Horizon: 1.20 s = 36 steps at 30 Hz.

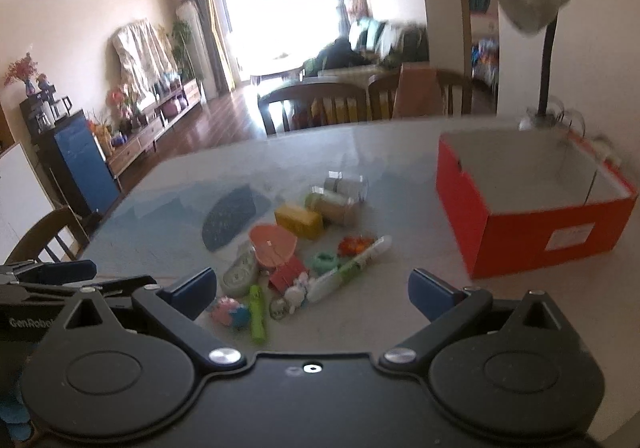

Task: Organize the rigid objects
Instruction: 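Grasp the white glue stick with the right gripper while left grasps the pig figurine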

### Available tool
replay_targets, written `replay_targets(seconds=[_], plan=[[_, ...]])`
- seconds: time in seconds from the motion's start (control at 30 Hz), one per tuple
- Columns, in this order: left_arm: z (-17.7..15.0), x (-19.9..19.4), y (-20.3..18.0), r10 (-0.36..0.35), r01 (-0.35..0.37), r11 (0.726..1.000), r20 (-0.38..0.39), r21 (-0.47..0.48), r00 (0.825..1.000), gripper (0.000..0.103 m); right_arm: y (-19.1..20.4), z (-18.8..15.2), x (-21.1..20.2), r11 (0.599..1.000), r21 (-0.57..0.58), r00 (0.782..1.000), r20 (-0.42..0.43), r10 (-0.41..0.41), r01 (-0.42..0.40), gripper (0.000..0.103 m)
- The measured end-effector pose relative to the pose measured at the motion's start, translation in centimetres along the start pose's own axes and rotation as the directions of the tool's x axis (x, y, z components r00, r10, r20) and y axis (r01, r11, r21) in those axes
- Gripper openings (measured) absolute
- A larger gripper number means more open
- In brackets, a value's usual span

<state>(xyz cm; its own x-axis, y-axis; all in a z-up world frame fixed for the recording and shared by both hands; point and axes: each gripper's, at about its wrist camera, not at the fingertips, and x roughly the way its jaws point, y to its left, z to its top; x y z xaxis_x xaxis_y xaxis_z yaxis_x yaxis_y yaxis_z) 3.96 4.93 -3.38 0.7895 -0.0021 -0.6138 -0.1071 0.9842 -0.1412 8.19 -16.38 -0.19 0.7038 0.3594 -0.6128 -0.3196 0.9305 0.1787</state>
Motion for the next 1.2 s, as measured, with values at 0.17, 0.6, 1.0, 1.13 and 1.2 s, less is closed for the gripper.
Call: replay_targets(seconds=[0.17, 0.6, 1.0, 1.13, 1.2], plan=[[-0.8, 4.4, 0.7, 0.041, -0.040, 0.999, -0.057, 0.019, 0.998, 0.103, -1.5, 0.2, 3.8, 1.000, -0.016, 0.998, -0.063, -0.017, 0.016, 0.100], [-3.3, 13.3, 2.8, 0.065, -0.064, 0.998, -0.172, 0.008, 0.983, 0.102, -4.4, 1.7, 17.4, 0.992, -0.028, 0.973, -0.193, -0.126, 0.123, 0.082], [-3.6, 16.3, 2.4, 0.052, -0.051, 0.999, -0.207, 0.011, 0.977, 0.102, -6.1, 2.0, 21.4, 0.979, -0.002, 0.943, -0.270, -0.197, 0.204, 0.071], [-3.8, 16.7, 2.1, 0.044, -0.039, 0.999, -0.221, 0.026, 0.974, 0.095, -5.8, 1.7, 21.6, 0.981, -0.011, 0.935, -0.301, -0.188, 0.194, 0.061], [-3.9, 16.7, 2.1, 0.043, -0.037, 0.999, -0.222, 0.028, 0.974, 0.093, -5.5, 1.5, 21.7, 0.982, -0.009, 0.934, -0.309, -0.181, 0.188, 0.060]])
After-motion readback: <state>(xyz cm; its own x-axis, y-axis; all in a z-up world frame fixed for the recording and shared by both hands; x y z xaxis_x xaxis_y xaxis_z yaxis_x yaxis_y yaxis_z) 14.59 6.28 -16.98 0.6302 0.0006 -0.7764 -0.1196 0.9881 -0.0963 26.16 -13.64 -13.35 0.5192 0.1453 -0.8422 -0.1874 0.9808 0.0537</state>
